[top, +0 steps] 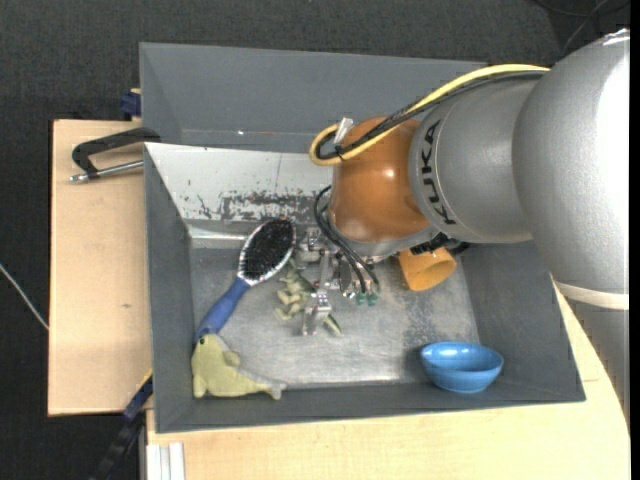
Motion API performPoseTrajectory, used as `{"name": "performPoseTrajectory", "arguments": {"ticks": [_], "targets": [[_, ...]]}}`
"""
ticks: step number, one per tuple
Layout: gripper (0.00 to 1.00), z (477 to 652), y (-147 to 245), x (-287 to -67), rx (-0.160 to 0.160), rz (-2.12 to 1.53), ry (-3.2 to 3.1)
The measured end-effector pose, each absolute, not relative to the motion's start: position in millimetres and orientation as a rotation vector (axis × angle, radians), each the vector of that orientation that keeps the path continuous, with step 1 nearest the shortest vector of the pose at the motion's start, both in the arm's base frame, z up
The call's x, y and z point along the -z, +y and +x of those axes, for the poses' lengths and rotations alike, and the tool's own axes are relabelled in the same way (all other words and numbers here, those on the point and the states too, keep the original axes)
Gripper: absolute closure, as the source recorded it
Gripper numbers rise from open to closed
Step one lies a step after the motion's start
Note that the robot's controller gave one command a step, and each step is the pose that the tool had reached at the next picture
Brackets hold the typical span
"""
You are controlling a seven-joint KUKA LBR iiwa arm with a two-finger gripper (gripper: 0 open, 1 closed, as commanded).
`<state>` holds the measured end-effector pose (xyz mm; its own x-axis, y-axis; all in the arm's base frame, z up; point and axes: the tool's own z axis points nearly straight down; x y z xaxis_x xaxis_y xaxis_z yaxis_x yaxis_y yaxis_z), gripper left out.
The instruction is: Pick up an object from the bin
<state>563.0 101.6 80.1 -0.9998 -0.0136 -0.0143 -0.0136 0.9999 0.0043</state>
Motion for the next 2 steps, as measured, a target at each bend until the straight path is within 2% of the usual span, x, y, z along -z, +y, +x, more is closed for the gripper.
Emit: {"name": "performPoseTrajectory", "arguments": {"ticks": [1, 2], "targets": [[1.0, 565.6, 100, -85, -0.005, -0.016, 3.118], [1.0, 562.3, 95, -248, -0.003, -0.15, 3.123]]}}
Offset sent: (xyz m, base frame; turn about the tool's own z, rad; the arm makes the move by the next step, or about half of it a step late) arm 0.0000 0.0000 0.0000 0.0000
